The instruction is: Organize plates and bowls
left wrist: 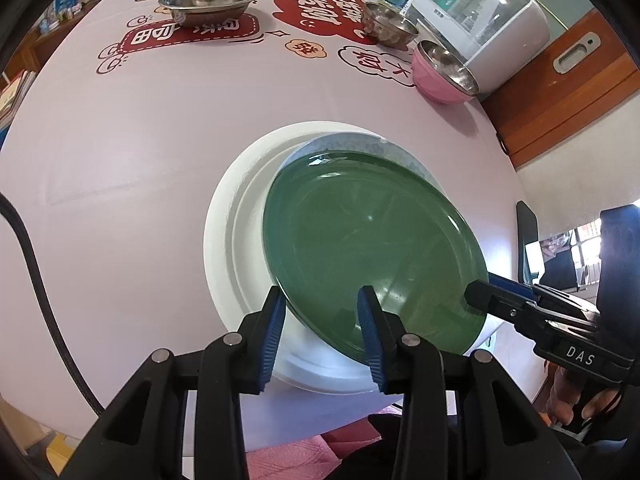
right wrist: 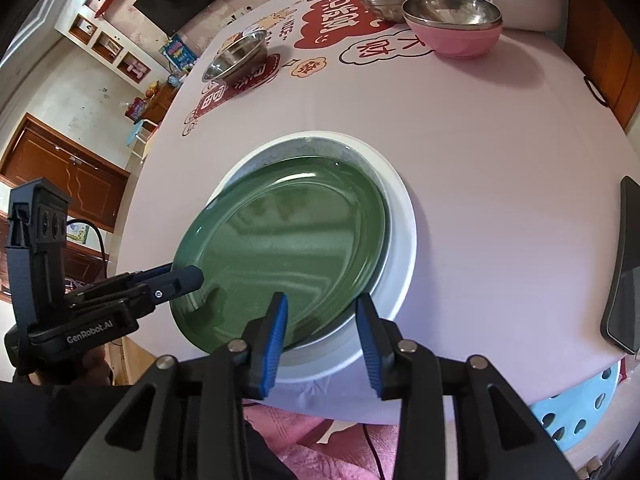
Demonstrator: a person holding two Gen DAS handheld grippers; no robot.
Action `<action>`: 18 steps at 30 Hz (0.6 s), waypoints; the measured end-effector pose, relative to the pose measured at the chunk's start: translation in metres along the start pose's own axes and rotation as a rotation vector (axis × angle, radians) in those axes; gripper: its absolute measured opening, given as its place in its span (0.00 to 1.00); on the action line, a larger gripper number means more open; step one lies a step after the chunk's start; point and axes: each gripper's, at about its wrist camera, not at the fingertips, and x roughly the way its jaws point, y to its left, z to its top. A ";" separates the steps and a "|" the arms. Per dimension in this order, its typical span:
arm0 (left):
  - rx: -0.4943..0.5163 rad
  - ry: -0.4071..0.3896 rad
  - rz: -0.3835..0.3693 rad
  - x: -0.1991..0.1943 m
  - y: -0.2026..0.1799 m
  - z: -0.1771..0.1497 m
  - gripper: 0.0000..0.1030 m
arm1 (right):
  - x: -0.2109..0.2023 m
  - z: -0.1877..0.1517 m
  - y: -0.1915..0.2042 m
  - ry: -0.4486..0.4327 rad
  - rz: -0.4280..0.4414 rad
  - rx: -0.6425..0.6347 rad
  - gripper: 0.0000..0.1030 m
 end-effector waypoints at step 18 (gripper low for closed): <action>0.192 -0.060 -0.020 -0.055 0.012 0.052 0.63 | -0.011 0.030 0.048 -0.154 -0.080 -0.003 0.61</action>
